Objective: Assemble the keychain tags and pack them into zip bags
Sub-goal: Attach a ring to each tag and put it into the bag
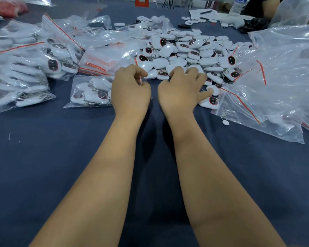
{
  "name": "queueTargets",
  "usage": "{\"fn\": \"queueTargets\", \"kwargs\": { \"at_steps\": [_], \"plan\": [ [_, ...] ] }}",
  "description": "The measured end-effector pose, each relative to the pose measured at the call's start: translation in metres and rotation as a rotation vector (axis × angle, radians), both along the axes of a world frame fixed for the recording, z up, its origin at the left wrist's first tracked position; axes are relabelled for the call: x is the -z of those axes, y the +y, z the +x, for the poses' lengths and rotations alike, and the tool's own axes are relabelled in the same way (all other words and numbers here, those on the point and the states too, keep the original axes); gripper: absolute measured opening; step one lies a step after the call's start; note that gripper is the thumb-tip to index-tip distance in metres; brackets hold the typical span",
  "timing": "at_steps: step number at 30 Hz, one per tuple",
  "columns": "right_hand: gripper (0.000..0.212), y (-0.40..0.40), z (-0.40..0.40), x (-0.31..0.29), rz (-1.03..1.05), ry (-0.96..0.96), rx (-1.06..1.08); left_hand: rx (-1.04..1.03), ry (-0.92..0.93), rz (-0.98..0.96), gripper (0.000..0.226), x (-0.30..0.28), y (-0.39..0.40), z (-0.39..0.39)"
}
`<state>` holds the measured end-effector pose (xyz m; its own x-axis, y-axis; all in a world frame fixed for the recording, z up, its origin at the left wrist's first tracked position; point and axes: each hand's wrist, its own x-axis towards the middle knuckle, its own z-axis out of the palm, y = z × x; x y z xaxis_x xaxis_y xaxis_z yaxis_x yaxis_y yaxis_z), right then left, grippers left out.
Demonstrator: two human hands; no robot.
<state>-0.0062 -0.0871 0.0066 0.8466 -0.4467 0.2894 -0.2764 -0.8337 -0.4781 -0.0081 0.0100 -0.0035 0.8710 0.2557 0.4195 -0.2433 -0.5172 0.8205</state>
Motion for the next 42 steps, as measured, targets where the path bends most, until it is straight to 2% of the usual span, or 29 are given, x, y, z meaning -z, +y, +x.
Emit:
{"fn": "queueTargets", "kwargs": {
  "at_steps": [3,6,9,11,14,17,21,23,25,27,29,31,34,35,38,40,42],
  "plan": [
    [0.046,-0.002,-0.001,0.000,0.002,0.168,0.004,-0.039,0.017,0.209,0.029,0.004,0.000,0.002],
    [0.044,0.003,-0.001,0.002,0.002,0.202,-0.130,-0.042,0.006,0.312,0.038,0.008,0.001,0.001],
    [0.041,0.006,-0.002,0.002,0.023,0.065,-0.281,-0.102,-0.011,0.327,0.041,0.009,0.005,0.001],
    [0.040,0.006,-0.003,0.003,0.016,-0.018,-0.296,-0.151,-0.004,0.314,0.043,0.009,0.010,0.002],
    [0.038,0.003,-0.002,0.006,-0.074,0.027,-0.183,-0.228,0.029,0.287,0.045,0.009,0.016,0.004],
    [0.031,0.000,-0.001,0.008,-0.049,0.127,-0.108,-0.295,0.054,0.285,0.044,0.009,0.020,0.004],
    [0.027,-0.003,0.001,0.008,0.050,0.047,-0.148,-0.356,0.057,0.281,0.041,0.004,0.017,0.002],
    [0.030,-0.002,0.002,0.006,0.154,-0.027,-0.171,-0.409,-0.026,0.228,0.049,-0.002,0.013,-0.001],
    [0.031,-0.002,0.003,0.006,0.129,-0.035,-0.149,-0.397,-0.199,0.138,0.058,-0.008,0.009,-0.006],
    [0.032,-0.003,0.004,0.009,0.037,0.029,-0.082,-0.309,-0.347,0.056,0.058,-0.011,0.006,-0.009],
    [0.032,-0.003,0.004,0.011,-0.007,0.091,-0.044,-0.171,-0.382,0.018,0.055,-0.010,0.004,-0.009],
    [0.027,-0.002,0.004,0.011,-0.022,0.108,-0.082,0.007,-0.320,0.013,0.048,-0.006,0.002,-0.006],
    [0.031,0.001,0.002,0.011,-0.006,0.054,-0.229,0.230,-0.069,-0.037,0.042,0.000,-0.006,-0.004],
    [0.032,0.001,0.001,0.010,0.062,0.005,-0.287,0.276,0.010,-0.077,0.041,0.001,-0.009,-0.003],
    [0.034,0.006,-0.003,0.008,0.452,-0.124,-0.411,0.314,0.166,-0.262,0.036,0.000,-0.011,-0.001],
    [0.040,0.009,-0.003,0.007,0.600,-0.142,-0.427,0.294,0.230,-0.412,0.035,-0.002,-0.008,0.002],
    [0.036,0.011,-0.002,0.006,0.742,-0.153,-0.413,0.277,0.241,-0.553,0.034,-0.004,-0.005,0.003]
  ]
}}
